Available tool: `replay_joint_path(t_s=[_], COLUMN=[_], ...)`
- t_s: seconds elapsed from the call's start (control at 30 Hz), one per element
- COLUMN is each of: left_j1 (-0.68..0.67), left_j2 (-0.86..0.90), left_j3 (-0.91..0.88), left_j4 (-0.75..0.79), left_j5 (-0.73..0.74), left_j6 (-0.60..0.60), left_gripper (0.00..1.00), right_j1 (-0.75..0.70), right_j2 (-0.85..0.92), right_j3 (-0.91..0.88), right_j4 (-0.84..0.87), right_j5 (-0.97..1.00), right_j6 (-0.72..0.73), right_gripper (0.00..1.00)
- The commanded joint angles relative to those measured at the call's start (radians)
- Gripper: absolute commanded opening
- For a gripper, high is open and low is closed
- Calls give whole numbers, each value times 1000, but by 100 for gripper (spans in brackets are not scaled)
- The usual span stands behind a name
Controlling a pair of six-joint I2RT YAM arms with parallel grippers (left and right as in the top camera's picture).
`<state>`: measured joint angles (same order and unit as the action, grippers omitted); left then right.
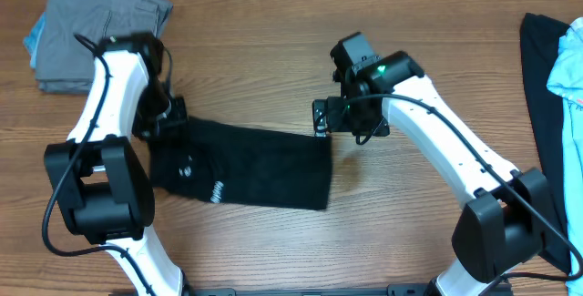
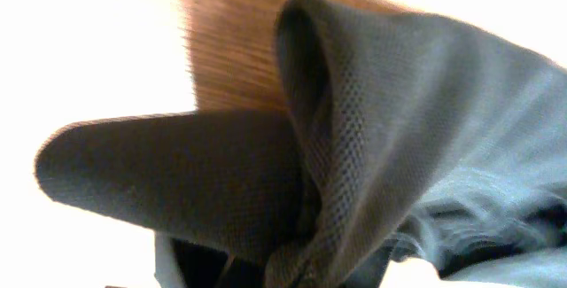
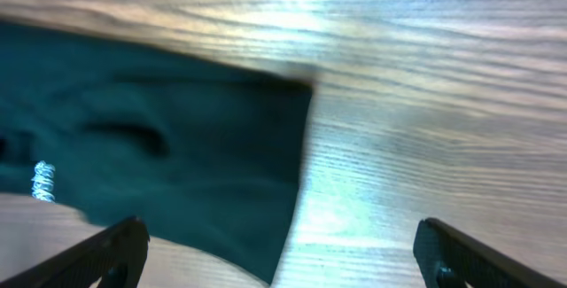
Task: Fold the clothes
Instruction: 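Grasp the strip's left end with the left gripper and lift it, then fold the left end rightward over the middle with the left gripper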
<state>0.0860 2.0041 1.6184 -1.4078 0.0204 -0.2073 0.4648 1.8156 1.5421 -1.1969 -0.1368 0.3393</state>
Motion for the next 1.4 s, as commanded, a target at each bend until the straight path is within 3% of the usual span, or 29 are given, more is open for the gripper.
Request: replay_joint_path(t_s=[0.0,0.17,0.37,0.8,0.83,0.87,0.9,0.93,1.0,1.07,1.13,1.37], left_j1=[-43,-124,-270,-560,-570,-581,-592,-599,-612,-620,-623,-615], left_j2=[-4,-15,-14,-13,-13,-13,-13,-13,-13,-13,-13,-15], left_j3=[187,246,242,221,215,207,197,189,175,169,169,193], left_j4=[-85,-134,-141,-97,-89,-79,-65,-55,-34,-20,-9,4], left_j5=[8,97,228,232,232,233,233,233,236,240,244,291], left_j6=[-40,-41,-44,-60,-60,-64,-63,-63,-64,-71,-79,-65], left_gripper=[4,4,4,5,8,20,47,59,60,52,60,65], right_j1=[0,0,0,0,0,-1,-2,-3,-6,-20,-66,-254], right_j2=[-19,-18,-18,-18,-18,-18,-18,-18,-18,-18,-19,-39], right_j3=[-148,-289,-352,-353,-353,-353,-353,-353,-352,-349,-330,-209], right_j4=[137,260,276,277,277,277,278,279,279,271,239,88], right_j5=[-95,-245,-262,-277,-277,-277,-277,-277,-277,-277,-277,-269], right_j6=[0,-26,-26,5,5,5,5,5,6,17,27,-12], right_gripper=[100,100,100,100,100,100,100,100,100,100,100,100])
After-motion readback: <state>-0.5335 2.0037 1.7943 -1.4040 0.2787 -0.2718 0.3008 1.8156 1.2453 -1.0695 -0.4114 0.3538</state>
